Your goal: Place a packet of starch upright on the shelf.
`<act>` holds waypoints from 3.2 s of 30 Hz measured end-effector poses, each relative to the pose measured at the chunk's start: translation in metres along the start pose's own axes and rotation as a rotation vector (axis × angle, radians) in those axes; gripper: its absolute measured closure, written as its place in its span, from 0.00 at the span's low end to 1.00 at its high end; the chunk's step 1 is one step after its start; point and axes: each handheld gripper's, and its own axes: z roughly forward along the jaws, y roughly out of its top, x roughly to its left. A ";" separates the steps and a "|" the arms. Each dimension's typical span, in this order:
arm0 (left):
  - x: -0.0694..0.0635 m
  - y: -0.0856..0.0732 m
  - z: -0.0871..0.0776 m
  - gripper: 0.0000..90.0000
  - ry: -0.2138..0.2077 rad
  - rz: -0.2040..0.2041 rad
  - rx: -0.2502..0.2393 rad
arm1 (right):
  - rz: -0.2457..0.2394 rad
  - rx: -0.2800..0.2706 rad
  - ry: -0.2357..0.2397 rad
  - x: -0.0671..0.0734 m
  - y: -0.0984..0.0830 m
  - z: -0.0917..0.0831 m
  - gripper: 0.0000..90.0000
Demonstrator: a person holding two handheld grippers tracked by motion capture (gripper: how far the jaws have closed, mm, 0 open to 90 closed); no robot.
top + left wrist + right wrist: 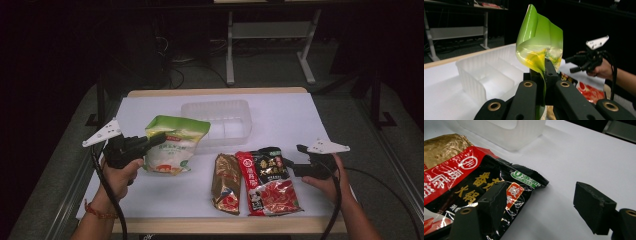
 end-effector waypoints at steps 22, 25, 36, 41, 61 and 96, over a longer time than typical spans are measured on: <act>0.035 0.039 0.089 0.99 0.275 -0.172 -0.088 | -0.010 0.007 -0.010 0.001 -0.005 -0.006 0.29; 0.038 0.042 0.103 0.99 0.284 -0.197 -0.089 | -0.006 0.016 -0.013 0.001 -0.008 -0.008 0.29; 0.041 0.051 0.134 0.99 0.436 -0.180 -0.109 | -0.011 0.024 -0.016 0.002 -0.011 -0.010 0.29; 0.043 0.055 0.138 0.99 0.534 -0.194 -0.147 | -0.017 0.030 -0.011 0.003 -0.009 -0.008 0.29; 0.048 0.035 0.181 0.98 0.539 -0.228 -0.191 | -0.040 0.042 0.004 0.006 -0.010 -0.005 0.29; 0.070 -0.016 0.158 0.99 0.257 0.162 0.260 | -0.057 0.076 0.001 0.009 -0.011 -0.001 0.29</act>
